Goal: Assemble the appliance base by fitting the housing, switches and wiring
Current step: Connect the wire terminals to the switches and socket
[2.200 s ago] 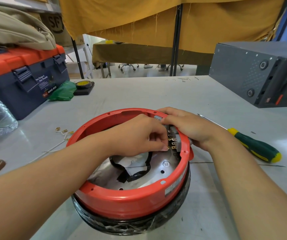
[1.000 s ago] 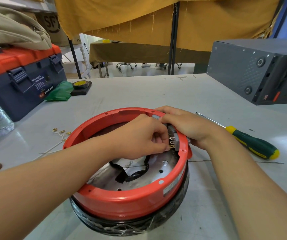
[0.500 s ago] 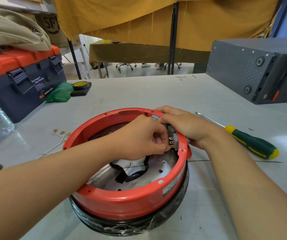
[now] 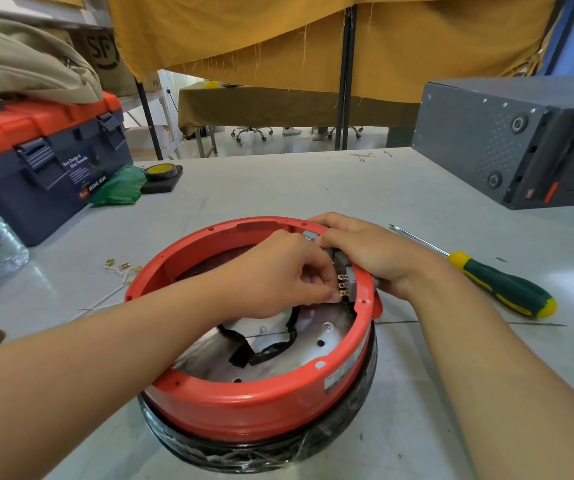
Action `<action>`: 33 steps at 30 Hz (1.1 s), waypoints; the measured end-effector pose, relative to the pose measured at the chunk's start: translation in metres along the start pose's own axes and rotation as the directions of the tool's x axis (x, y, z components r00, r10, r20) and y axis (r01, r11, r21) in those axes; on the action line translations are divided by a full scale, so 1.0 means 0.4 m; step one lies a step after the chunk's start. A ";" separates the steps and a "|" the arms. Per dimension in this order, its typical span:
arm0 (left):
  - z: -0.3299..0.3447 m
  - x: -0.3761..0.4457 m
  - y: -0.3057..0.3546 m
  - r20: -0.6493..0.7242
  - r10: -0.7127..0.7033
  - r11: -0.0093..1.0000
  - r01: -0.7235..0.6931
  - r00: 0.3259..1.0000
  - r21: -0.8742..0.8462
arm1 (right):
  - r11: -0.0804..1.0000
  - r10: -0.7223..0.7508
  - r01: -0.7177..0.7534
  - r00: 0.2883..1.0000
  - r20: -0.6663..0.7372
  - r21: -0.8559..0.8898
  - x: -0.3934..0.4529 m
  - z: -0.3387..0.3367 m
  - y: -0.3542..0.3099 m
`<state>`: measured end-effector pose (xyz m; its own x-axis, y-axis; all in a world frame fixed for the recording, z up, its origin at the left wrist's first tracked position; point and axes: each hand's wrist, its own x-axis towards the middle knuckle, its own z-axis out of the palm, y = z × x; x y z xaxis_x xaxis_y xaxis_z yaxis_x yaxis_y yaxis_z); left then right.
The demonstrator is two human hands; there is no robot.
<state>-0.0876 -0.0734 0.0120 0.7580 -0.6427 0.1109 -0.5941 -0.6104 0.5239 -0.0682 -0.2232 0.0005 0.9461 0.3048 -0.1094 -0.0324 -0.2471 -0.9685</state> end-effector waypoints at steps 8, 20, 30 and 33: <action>-0.031 -0.004 -0.015 0.065 0.047 0.999 -0.048 0.997 0.018 | 0.998 0.004 -0.004 1.000 0.005 -0.061 -0.001 -0.004 0.000; -0.031 0.003 -0.020 0.073 0.179 0.972 -0.188 0.981 0.141 | 0.998 0.002 -0.003 1.000 -0.004 -0.068 0.001 -0.006 0.003; -0.030 0.008 -0.029 0.087 0.219 0.958 -0.231 0.972 0.172 | 0.999 0.003 -0.003 1.000 -0.003 -0.048 0.001 -0.005 0.004; -0.029 0.008 -0.031 0.077 0.239 0.951 -0.250 0.968 0.181 | 0.999 -0.001 0.001 1.000 0.007 -0.043 0.000 -0.005 0.003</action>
<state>-0.0747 -0.0625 0.0156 0.5707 -0.8039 0.1674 -0.8031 -0.5039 0.3180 -0.0675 -0.2255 -0.0002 0.9440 0.3110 -0.1103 -0.0176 -0.2864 -0.9579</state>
